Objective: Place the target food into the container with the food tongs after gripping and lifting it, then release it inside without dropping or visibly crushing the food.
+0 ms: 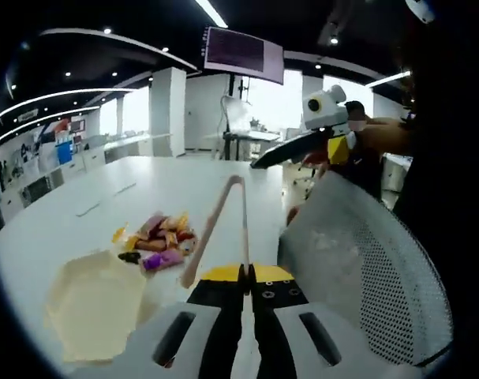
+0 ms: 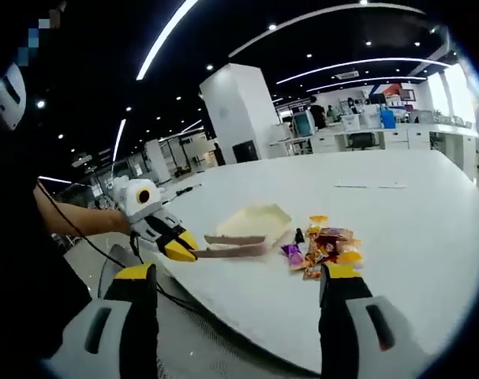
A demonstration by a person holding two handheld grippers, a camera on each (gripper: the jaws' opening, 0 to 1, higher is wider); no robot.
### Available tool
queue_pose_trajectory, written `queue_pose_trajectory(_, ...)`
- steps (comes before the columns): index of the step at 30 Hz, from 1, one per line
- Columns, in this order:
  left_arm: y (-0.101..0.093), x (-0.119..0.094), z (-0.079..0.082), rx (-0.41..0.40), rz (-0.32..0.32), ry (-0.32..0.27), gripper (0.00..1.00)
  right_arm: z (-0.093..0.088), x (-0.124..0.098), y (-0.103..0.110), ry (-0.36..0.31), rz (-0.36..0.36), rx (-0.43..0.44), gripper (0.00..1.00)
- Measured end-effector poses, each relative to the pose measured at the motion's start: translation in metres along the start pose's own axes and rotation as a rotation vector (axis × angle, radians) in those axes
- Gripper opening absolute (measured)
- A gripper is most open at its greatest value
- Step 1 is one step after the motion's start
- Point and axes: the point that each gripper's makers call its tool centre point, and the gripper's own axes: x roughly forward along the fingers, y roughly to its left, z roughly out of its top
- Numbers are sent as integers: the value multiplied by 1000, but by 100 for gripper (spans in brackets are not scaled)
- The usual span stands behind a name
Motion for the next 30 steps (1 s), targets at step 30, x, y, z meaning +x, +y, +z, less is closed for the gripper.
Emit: queue_pose_trajectory(30, -83, 0, 89, -62, -257, -198, 0, 65, 18, 78, -176, 316, 59, 67)
